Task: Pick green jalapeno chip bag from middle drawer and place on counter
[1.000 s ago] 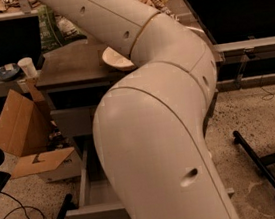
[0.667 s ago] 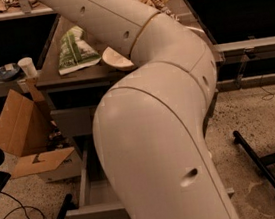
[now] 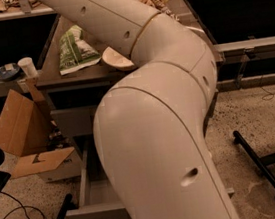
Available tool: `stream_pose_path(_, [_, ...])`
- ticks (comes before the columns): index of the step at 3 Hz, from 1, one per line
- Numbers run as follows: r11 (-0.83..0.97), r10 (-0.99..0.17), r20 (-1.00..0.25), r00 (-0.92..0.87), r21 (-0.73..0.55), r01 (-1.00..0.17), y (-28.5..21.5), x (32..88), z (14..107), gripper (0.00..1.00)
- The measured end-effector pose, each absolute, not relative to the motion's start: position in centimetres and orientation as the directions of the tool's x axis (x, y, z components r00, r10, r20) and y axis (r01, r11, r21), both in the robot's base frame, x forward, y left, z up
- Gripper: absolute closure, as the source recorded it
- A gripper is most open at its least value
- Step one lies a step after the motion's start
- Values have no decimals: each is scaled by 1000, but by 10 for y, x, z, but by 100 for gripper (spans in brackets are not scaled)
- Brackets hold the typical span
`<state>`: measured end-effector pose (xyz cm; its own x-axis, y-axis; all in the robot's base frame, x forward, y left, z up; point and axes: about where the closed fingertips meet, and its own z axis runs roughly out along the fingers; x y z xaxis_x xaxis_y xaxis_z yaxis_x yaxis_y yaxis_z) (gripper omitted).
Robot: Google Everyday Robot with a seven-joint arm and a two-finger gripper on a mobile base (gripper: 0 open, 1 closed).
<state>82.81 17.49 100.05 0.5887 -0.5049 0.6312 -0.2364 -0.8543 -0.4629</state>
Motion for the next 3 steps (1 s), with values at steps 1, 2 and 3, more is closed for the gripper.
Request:
stream_pose_path(1, [-809,-572,616,541,-531,-251,159,821,1020,0])
stream_pose_path(2, [-724,-690,655,308,-635,-271,68,768,1107,0])
stream_pose_path(3, [-684,-706,696,128,-625,-375,1,722,1117,0])
